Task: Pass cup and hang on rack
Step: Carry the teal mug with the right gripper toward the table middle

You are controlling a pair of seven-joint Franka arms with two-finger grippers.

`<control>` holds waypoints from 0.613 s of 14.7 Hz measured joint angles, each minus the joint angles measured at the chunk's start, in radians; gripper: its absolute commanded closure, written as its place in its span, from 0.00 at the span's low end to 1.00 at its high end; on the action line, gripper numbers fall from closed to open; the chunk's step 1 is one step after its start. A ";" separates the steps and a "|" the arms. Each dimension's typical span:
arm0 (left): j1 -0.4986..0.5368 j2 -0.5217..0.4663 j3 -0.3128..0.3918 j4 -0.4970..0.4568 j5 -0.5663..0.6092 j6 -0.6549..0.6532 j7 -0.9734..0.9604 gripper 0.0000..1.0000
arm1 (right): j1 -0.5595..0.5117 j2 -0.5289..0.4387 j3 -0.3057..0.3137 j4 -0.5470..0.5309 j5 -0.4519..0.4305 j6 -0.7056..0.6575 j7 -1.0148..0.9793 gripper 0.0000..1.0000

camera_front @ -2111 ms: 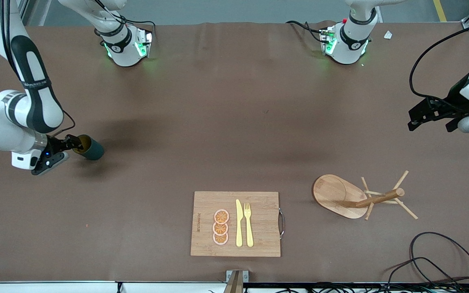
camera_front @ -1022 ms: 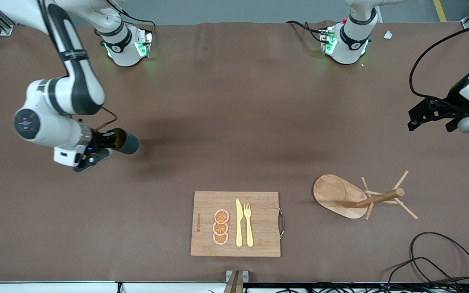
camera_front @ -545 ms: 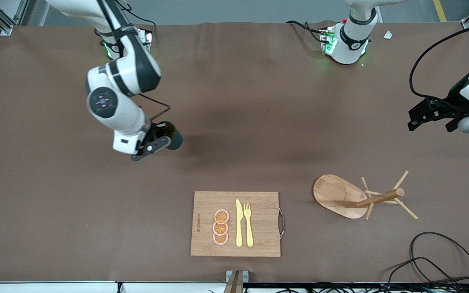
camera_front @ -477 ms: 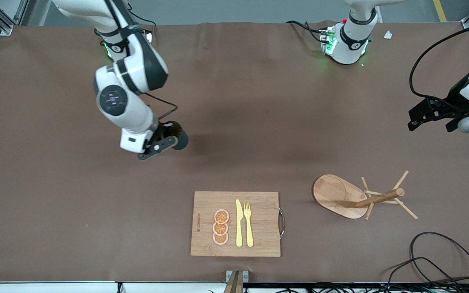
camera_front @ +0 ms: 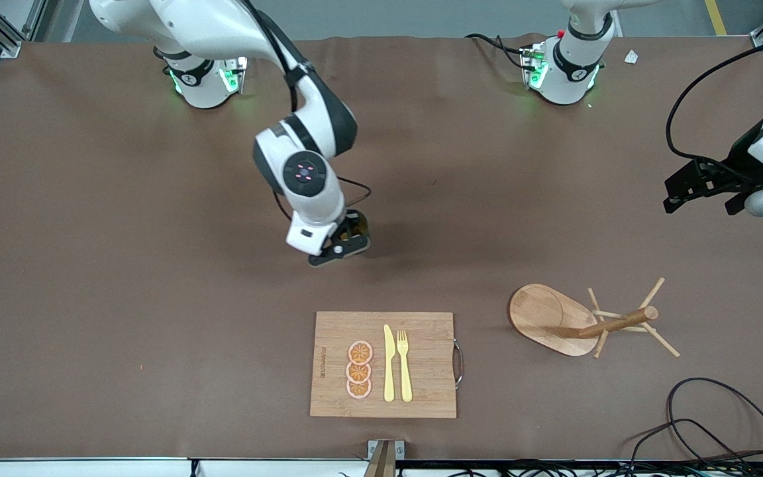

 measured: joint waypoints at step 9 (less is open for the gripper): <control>0.000 0.000 0.000 0.000 0.000 0.000 0.000 0.00 | 0.068 0.138 -0.001 0.182 0.000 -0.002 0.065 1.00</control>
